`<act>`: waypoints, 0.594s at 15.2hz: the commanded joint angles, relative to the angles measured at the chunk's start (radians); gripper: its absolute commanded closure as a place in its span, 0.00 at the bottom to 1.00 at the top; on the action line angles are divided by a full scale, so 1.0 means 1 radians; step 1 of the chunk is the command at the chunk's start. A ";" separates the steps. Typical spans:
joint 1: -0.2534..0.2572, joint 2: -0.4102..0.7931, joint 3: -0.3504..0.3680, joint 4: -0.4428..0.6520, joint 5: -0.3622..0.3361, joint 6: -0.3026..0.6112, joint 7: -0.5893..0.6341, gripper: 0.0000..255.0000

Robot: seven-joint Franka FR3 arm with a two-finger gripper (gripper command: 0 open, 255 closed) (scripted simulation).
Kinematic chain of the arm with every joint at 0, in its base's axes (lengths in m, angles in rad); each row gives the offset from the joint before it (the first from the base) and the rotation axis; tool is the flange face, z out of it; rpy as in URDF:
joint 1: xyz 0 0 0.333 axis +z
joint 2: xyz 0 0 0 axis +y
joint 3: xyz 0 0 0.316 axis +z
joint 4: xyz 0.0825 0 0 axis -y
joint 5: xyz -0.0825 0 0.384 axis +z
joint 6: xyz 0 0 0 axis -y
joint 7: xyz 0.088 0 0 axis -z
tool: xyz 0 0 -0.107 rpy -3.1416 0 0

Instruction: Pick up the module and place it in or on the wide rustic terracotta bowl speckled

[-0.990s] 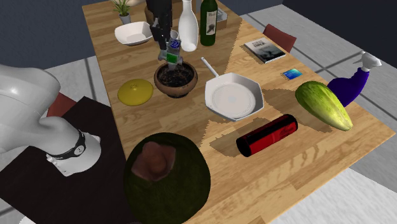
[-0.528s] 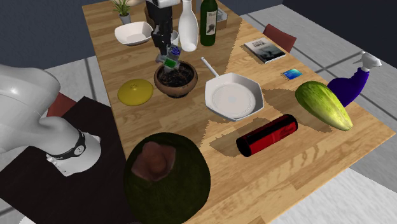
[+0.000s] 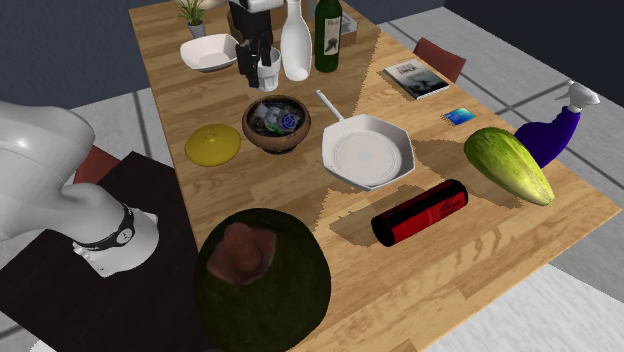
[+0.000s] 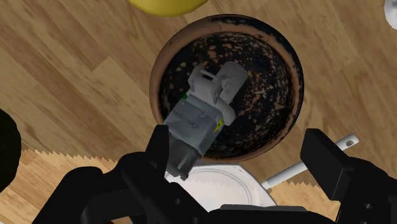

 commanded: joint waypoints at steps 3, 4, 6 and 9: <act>0.000 -0.007 -0.008 0.028 -0.001 -0.034 -0.001 0.00; 0.000 -0.012 -0.015 0.058 -0.002 -0.069 -0.002 0.00; -0.003 -0.016 -0.027 0.114 -0.006 -0.129 -0.001 0.00; -0.002 -0.016 -0.027 0.114 -0.006 -0.129 -0.001 0.00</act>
